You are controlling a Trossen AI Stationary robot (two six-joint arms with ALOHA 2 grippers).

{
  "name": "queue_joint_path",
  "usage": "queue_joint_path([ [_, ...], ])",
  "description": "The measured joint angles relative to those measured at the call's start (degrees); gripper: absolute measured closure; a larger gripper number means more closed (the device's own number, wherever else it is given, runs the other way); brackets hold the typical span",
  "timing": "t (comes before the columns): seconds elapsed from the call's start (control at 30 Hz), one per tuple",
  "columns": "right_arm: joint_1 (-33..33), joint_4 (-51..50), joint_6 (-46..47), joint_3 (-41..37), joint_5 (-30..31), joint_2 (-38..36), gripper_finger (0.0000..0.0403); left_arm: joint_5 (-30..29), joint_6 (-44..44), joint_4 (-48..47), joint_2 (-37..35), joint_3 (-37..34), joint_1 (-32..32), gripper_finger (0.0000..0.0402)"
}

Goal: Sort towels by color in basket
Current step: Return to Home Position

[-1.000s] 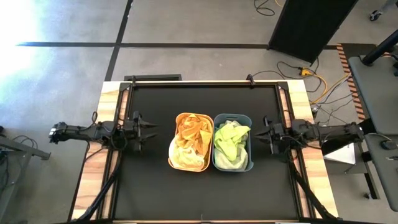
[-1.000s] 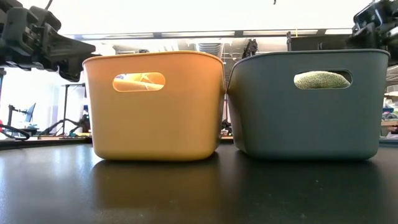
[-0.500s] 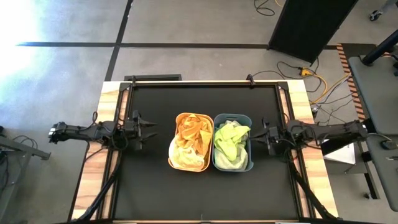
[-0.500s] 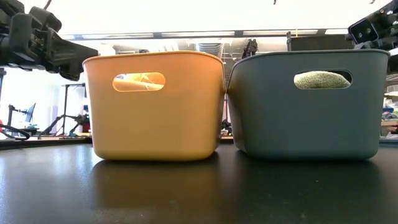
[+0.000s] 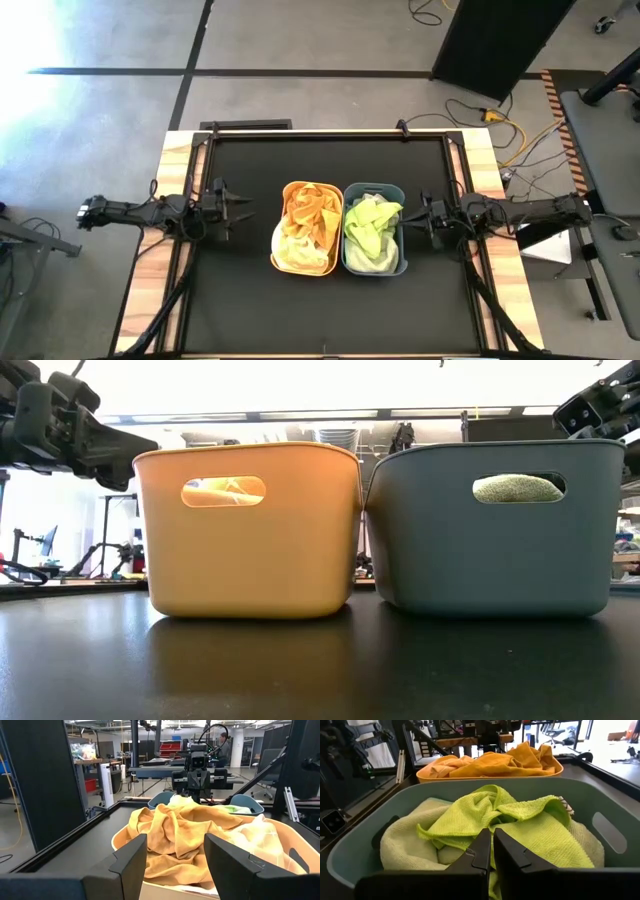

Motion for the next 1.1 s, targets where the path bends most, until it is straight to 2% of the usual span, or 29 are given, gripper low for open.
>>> queue_joint_path([
  [1.1,0.0,0.1,0.74,-0.02,-0.08,-0.02,0.039,0.03,-0.02,0.17,2.77,0.0,0.0,0.0219],
])
